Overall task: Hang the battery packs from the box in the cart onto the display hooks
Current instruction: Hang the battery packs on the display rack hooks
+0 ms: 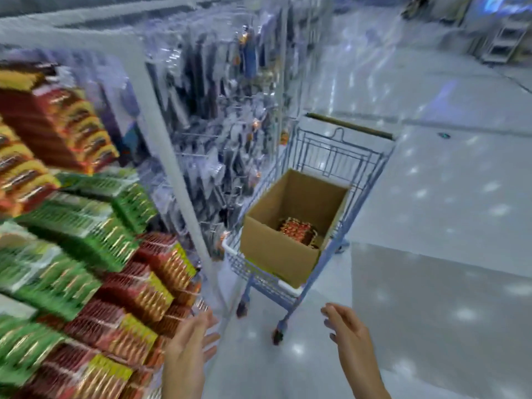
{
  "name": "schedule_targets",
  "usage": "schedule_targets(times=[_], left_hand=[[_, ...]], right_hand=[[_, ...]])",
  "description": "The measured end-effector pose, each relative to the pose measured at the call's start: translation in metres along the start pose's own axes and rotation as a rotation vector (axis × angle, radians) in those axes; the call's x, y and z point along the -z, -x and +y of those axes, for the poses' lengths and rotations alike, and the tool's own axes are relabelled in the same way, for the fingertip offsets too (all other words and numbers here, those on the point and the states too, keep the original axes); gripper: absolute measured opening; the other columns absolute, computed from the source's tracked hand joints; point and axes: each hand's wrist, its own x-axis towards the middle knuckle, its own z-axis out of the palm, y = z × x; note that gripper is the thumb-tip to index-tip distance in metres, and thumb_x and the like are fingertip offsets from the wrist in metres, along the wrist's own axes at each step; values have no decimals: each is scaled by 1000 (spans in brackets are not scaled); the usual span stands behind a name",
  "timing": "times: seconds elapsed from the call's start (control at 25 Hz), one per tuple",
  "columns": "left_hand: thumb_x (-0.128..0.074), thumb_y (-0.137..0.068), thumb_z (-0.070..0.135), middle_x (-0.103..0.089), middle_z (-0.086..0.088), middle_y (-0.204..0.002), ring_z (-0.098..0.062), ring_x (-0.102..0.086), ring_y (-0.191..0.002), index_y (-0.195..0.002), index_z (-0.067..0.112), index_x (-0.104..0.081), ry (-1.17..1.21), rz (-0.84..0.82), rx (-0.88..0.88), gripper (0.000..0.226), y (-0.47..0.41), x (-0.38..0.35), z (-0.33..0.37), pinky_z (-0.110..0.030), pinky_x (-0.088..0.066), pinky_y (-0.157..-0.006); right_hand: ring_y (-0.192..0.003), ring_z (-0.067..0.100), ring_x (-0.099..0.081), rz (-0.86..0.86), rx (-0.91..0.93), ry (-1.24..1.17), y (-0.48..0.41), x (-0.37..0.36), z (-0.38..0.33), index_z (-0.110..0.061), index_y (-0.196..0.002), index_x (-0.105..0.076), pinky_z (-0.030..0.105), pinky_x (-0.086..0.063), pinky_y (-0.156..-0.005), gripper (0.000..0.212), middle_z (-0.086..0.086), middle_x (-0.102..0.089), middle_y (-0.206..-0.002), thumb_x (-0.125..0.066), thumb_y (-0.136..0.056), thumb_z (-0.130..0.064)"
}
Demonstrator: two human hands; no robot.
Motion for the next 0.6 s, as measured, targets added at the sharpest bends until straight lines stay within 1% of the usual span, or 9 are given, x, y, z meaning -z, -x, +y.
schedule_targets(times=[0.08,0.2,0.32,0.36,0.44,0.52,0.6], left_hand=[[-52,-107,13,-73,-15,-110,-31,-66,-89,-100,11,-71,-29,-22,27,21,-18,-23,3,-34,-47,-73],[-53,-108,20,-76,-9,-111,-34,-69,-105,-107,11,-73,-75,-59,61,22,-48,-53,15,-41,-51,-82],[-53,-108,25,-76,-7,-113,-31,-69,-106,-114,10,-72,-97,-97,84,25,-90,-89,32,-47,-52,-91],[-53,-109,25,-75,-7,-114,-31,-69,-106,-115,10,-72,-95,-115,85,26,-106,-101,38,-46,-52,-92],[-52,-109,25,-75,-7,-115,-30,-69,-106,-114,10,-72,-103,-144,97,26,-138,-126,54,-42,-53,-88],[-52,-109,24,-76,-5,-112,-26,-70,-103,-113,12,-73,-117,-199,90,25,-171,-153,70,-37,-54,-83],[-53,-108,26,-77,-1,-108,-23,-72,-103,-110,17,-75,-153,-240,65,23,-200,-177,80,-35,-55,-83]], right_hand=[[-103,26,-70,28,-38,-7,-20,8,-1,-20,-98,-74,42,-48,-91,9,-1,-78,-96,-69,-97,-26],[-105,23,-68,39,-82,-25,-51,5,-12,-20,-104,-72,40,-48,-92,11,1,-76,-106,-65,-100,-27],[-106,23,-66,59,-114,-31,-91,-11,-30,-19,-105,-71,38,-46,-88,13,2,-75,-108,-64,-100,-29],[-107,23,-66,62,-118,-34,-104,-17,-38,-19,-105,-71,37,-46,-87,13,2,-74,-108,-64,-100,-29],[-106,24,-65,102,-140,-15,-131,-30,-52,-20,-103,-71,38,-46,-87,13,3,-74,-108,-64,-99,-30],[-105,24,-65,124,-150,-12,-157,-44,-71,-19,-100,-70,38,-46,-87,11,5,-74,-108,-65,-99,-29],[-104,25,-64,136,-165,10,-181,-55,-84,-20,-100,-69,39,-46,-85,10,5,-73,-106,-64,-100,-28]])
